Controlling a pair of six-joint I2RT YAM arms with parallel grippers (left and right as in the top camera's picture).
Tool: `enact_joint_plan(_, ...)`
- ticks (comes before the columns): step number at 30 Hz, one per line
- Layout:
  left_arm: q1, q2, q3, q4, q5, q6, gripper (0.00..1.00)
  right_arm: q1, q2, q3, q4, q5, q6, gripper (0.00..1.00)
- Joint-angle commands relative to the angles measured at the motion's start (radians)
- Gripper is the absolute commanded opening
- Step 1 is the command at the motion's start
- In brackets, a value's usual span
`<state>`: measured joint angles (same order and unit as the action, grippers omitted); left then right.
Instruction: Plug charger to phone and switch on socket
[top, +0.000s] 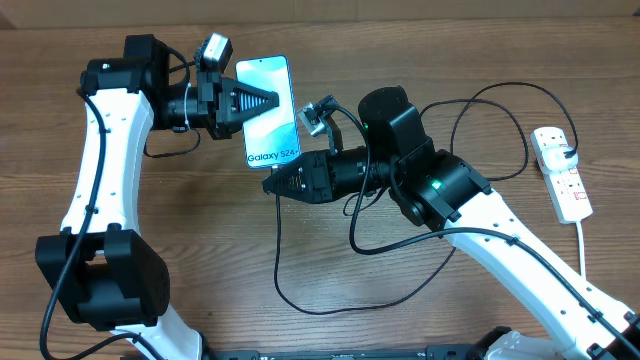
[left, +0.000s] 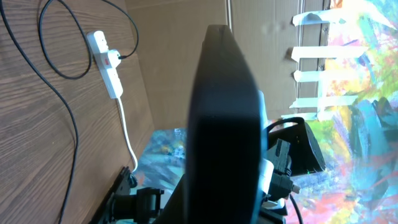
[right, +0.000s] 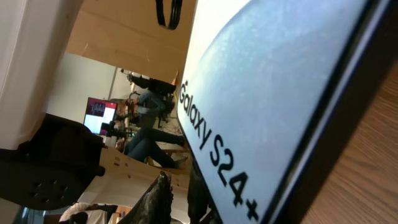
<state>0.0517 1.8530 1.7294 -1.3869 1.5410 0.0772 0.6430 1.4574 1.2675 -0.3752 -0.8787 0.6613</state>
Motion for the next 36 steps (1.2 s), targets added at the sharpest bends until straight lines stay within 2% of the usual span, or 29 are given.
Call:
enact_joint_plan(1, -0.006, -0.023, 0.003, 0.004, 0.040, 0.004, 0.04, 0.003, -0.008, 0.003, -0.006, 0.006, -0.005, 0.22)
enact_joint_plan(6, -0.006, -0.023, 0.003, 0.005, 0.040, 0.004, 0.04, 0.003, -0.008, 0.003, -0.010, 0.006, -0.005, 0.20)
enact_joint_plan(15, -0.006, -0.023, 0.003, 0.008, 0.039, 0.005, 0.04, 0.002, -0.008, 0.003, -0.009, 0.007, -0.005, 0.04)
enact_joint_plan(36, -0.053, -0.023, 0.003, 0.004, 0.007, 0.057, 0.04, -0.049, -0.008, 0.003, -0.009, 0.010, 0.026, 0.04)
